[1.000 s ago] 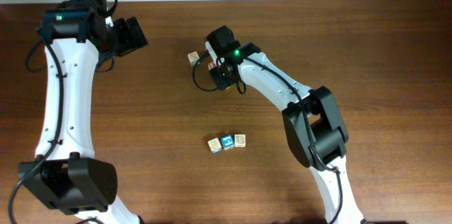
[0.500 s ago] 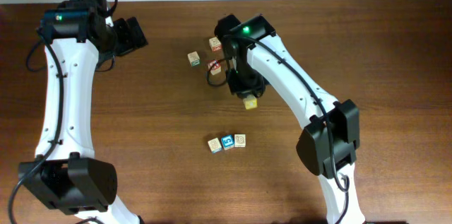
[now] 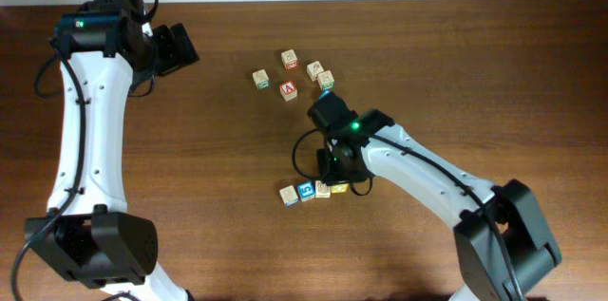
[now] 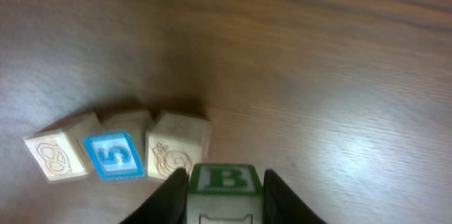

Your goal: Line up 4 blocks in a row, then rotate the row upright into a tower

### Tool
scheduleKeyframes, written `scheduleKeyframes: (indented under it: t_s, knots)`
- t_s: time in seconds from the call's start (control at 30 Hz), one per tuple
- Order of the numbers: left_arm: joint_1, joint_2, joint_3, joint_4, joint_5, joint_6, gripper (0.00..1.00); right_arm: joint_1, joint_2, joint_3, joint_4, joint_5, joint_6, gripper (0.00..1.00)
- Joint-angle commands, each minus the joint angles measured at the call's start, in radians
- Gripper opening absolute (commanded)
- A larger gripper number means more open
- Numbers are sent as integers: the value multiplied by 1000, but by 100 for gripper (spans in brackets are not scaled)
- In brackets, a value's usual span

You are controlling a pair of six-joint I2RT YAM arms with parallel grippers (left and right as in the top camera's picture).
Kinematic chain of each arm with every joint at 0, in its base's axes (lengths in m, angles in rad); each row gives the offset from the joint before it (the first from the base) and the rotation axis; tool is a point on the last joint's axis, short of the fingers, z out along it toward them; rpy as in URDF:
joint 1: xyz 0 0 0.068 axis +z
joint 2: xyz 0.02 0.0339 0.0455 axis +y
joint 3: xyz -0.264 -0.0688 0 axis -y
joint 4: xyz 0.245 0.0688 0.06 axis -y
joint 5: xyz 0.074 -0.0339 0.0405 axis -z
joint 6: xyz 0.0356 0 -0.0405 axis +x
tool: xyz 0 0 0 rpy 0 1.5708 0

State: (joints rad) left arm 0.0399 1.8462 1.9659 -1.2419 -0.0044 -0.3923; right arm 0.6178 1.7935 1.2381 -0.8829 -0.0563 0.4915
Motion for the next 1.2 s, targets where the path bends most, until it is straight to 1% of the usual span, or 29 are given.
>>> scheduleKeyframes:
  t_s: [0.0,0.13,0.2,0.33,0.47,0.6,0.63,0.67,0.73,0.77,0.87,0.9,0.97,1.07,1.13,1.17]
  knots:
    - [2,5,0,-1,-3,-3,99,-18,22,-31,41,-85,2,33]
    - [2,5,0,-1,-3,-3,99,-38,48,-31,54,-121,-4,34]
    - [2,5,0,-1,-3,-3,99,-57,48,-21,33,-124,-5,33]
    - [2,5,0,-1,-3,-3,99,-91,48,-19,21,-97,-72,33]
    - [2,5,0,-1,-3,-3,99,-68,58,-36,103,-82,-95,34]
    - [2,5,0,0,-3,-3,99,-55,105,-39,109,-74,-95,34]
    - [2,5,0,0,-3,-3,99,-55,105,-39,101,-74,-95,36]
    - [2,5,0,-1,-3,-3,99,-55,105,-37,91,-75,-95,43]
    - [2,5,0,-1,-3,-3,99,-55,105,-37,79,-75,-95,50]
    - [2,5,0,-1,-3,-3,99,-55,105,-36,71,-80,-95,51]
    - [2,5,0,-1,-3,-3,99,-57,68,60,-57,-90,-94,51]
    - [2,5,0,0,-3,-3,99,-71,43,162,-145,-72,-94,53]
    - [2,5,0,-1,-3,-3,99,-132,41,275,-290,-63,-95,54]
    - [2,5,0,0,-3,-3,99,-161,43,206,-344,-63,-96,53]
    - [2,5,0,0,-3,-3,99,-161,43,84,-288,-64,-94,47]
    - [2,5,0,0,-3,-3,99,-161,43,30,-248,-65,-94,45]
